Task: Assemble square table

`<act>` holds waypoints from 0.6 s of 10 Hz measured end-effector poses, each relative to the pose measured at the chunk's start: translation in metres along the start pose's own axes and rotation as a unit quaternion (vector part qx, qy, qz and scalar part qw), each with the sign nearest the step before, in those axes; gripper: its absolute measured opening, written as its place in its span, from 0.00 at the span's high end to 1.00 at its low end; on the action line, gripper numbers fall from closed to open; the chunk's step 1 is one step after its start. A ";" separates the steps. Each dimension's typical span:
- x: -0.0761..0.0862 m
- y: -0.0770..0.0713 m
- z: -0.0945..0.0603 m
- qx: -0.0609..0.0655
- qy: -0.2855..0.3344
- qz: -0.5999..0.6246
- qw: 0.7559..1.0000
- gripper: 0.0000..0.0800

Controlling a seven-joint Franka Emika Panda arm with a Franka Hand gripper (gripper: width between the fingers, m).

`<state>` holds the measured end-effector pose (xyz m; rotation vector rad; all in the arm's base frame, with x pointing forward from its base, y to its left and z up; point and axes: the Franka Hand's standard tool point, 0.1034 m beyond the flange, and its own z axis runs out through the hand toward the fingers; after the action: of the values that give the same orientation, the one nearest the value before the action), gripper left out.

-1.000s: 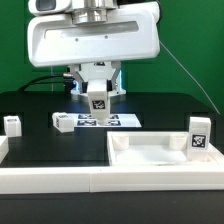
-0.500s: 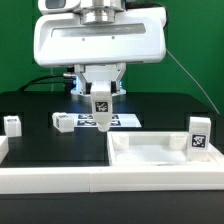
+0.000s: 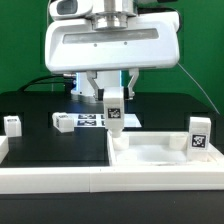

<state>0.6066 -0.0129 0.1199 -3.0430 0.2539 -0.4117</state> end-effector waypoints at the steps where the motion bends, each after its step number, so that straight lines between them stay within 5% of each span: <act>1: 0.002 -0.010 -0.002 0.002 0.000 0.021 1.000 0.63; 6: 0.008 -0.001 0.000 -0.020 0.102 0.005 0.995 0.63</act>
Offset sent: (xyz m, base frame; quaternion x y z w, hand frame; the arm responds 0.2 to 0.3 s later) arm 0.0000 0.0000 0.0000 0.0000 0.1296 0.0000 0.9916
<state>0.6144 -0.0132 0.1224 -3.0371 0.2903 -0.7281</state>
